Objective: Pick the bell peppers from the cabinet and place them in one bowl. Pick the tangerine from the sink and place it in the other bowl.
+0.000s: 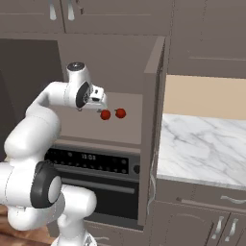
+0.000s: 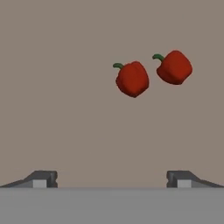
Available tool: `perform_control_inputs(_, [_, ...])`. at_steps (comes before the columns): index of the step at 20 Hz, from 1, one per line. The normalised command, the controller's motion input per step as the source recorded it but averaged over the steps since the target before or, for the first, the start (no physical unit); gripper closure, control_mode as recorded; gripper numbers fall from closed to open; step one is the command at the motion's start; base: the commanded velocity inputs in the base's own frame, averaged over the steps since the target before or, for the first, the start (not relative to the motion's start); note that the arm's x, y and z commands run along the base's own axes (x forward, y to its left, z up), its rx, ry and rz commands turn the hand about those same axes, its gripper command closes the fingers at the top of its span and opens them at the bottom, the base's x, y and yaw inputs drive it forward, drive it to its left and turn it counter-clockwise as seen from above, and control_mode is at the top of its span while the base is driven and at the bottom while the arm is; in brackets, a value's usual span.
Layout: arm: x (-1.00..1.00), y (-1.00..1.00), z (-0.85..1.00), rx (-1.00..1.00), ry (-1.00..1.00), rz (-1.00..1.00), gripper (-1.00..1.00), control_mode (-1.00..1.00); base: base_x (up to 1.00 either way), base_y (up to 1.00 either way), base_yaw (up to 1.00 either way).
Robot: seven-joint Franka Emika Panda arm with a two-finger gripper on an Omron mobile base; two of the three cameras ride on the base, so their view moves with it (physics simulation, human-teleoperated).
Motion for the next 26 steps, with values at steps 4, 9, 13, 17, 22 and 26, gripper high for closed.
perform_control_inputs(4, [0.25,0.0,-0.01,0.0,0.0,0.06,-1.0,-1.0,0.0,0.0,0.0])
perform_control_inputs(9, [0.08,0.0,-0.08,0.0,-0.01,0.09,-1.0,-1.0,0.0,0.0,0.0])
perform_control_inputs(13, [0.0,0.0,-0.13,0.0,-0.02,0.1,-1.0,-1.0,0.0,0.0,0.0])
perform_control_inputs(17, [0.0,0.0,-0.16,0.0,0.0,0.1,-1.0,-1.0,0.0,0.0,0.0])
perform_control_inputs(22, [0.0,0.0,-0.08,-0.04,0.0,0.08,-1.0,-1.0,0.0,0.0,0.0])
perform_control_inputs(26, [0.01,0.0,-0.07,-0.04,0.0,0.07,-1.0,-1.0,0.0,0.0,0.0])
